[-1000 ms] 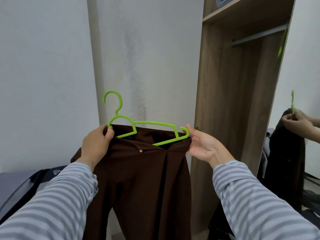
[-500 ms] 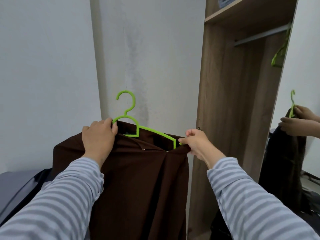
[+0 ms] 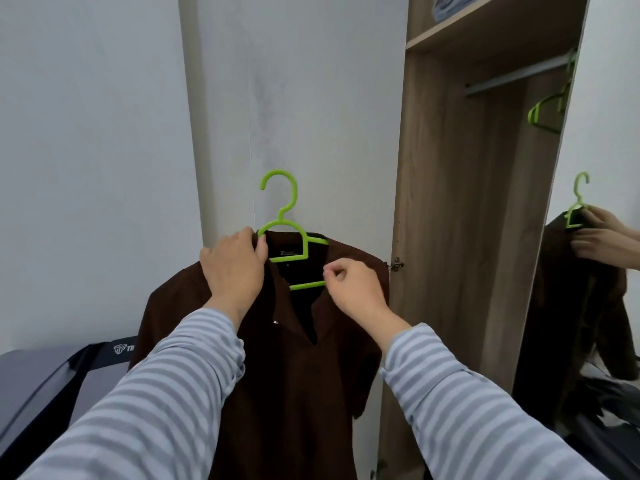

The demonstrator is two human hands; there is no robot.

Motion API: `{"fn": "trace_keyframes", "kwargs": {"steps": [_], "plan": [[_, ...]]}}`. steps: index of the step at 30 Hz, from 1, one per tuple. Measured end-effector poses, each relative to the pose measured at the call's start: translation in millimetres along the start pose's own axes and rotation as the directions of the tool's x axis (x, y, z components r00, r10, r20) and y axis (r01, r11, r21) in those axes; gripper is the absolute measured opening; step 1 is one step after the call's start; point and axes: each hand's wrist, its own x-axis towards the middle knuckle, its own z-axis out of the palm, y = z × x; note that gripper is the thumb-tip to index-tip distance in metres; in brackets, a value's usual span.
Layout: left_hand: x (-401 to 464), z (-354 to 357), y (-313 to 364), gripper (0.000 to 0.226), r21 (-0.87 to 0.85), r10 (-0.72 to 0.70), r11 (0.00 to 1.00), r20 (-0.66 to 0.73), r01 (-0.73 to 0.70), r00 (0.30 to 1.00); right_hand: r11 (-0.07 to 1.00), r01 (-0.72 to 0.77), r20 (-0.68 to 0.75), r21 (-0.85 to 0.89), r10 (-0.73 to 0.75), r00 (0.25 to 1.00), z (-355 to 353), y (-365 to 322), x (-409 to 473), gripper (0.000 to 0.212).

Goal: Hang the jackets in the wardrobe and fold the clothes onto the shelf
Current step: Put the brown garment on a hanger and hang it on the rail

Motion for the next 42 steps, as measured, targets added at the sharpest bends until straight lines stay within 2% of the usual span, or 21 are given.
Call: {"fn": "trace_keyframes", "kwargs": {"steps": [2,3,5,6,8,12,15,18,19,22,29,36,42], "plan": [[0.6,-1.8,1.6,0.032,-0.062,0.057,0.996,-0.004,-0.057,0.998,0.978,0.069,-0.207,-0.198,-0.110,0.972,-11.2,1.7,3.5,0.025],[0.3,-1.7,2.1,0.030,-0.100,0.081,0.992,-0.001,-0.080,0.997,0.943,0.094,-0.240,-0.320,-0.177,0.954,-18.6,2.2,5.6,0.031],[-0.8,0.1,4.0,0.028,-0.172,0.123,0.978,0.013,-0.119,0.992,0.866,0.161,-0.145,-0.473,-0.257,0.955,-31.3,5.0,12.6,0.037],[-1.2,1.5,5.7,0.029,-0.200,0.139,0.971,0.023,-0.132,0.990,0.852,0.187,-0.070,-0.489,-0.252,0.965,-36.3,5.7,15.7,0.034],[-2.3,4.1,9.1,0.029,-0.242,0.155,0.960,0.040,-0.141,0.987,0.860,0.192,0.018,-0.472,-0.209,0.978,-41.1,8.0,17.9,0.028],[-1.6,10.2,16.4,0.027,-0.306,0.201,0.938,0.098,-0.162,0.975,0.830,0.157,-0.111,-0.536,-0.254,0.961,-45.8,13.7,14.6,0.027],[1.1,19.2,18.3,0.034,-0.198,0.235,0.959,0.156,-0.203,0.959,0.809,0.092,-0.196,-0.580,-0.248,0.949,-51.6,16.6,15.1,0.029],[0.4,28.3,23.9,0.027,-0.162,0.195,0.970,0.082,-0.180,0.977,0.782,0.036,-0.254,-0.622,-0.245,0.936,-59.9,19.7,14.3,0.029],[0.6,30.7,28.9,0.025,-0.195,0.164,0.970,0.093,-0.143,0.982,0.776,0.012,-0.274,-0.631,-0.237,0.932,-63.1,20.9,13.2,0.029],[6.3,42.2,55.0,0.028,-0.363,0.094,0.932,0.240,0.000,0.966,0.754,-0.054,-0.310,-0.655,-0.203,0.929,-72.7,27.5,10.6,0.028],[-0.2,74.7,143.6,0.035,-0.699,0.212,0.714,0.281,0.048,0.936,0.763,-0.217,-0.414,-0.608,-0.073,0.907,-103.9,46.0,4.1,0.028],[17.8,98.2,196.0,0.039,-0.771,0.322,0.637,0.282,0.014,0.904,0.740,-0.288,-0.479,-0.608,-0.052,0.876,-141.1,66.0,20.5,0.029],[33.9,110.1,225.7,0.039,-0.782,0.335,0.623,0.272,0.005,0.902,0.724,-0.296,-0.501,-0.623,-0.079,0.862,-157.9,73.7,43.6,0.027]]}}
